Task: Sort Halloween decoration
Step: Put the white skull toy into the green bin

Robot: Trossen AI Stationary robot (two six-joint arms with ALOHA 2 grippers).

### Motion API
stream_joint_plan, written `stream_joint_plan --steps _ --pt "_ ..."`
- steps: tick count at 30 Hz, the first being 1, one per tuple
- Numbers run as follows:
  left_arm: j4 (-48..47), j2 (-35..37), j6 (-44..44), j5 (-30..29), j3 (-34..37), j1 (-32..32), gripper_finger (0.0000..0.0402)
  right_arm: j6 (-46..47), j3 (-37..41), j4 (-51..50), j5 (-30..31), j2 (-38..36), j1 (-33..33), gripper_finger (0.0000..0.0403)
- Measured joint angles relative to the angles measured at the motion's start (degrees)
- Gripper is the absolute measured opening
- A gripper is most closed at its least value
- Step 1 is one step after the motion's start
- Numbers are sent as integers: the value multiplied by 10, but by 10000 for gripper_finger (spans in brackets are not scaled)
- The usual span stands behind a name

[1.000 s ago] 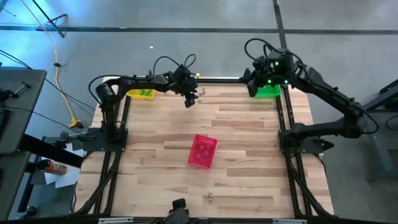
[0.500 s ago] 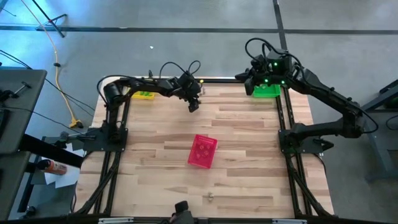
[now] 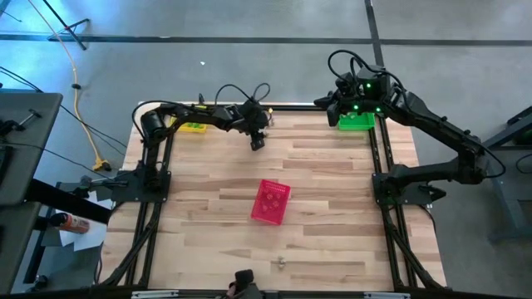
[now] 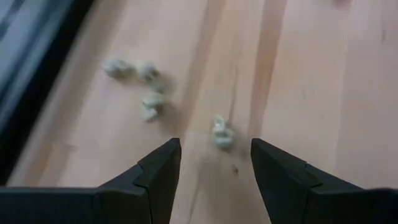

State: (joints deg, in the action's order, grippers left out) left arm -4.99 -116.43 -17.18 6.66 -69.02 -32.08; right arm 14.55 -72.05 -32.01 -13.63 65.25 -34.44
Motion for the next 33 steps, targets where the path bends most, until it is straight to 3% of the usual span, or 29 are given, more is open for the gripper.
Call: stream_joint_plan --steps 10,18,24,33 --pt "-170 -83 -57 -89 -165 34 183 6 0 0 -5 0 0 0" --pt "-179 -85 -20 -25 -165 15 183 0 0 -1 -6 0 0 0" --pt "-239 -83 12 34 -181 -7 165 -12 0 -1 -6 0 0 0" --pt "-232 -83 -21 23 -181 -2 117 -22 0 -1 -1 0 0 0"
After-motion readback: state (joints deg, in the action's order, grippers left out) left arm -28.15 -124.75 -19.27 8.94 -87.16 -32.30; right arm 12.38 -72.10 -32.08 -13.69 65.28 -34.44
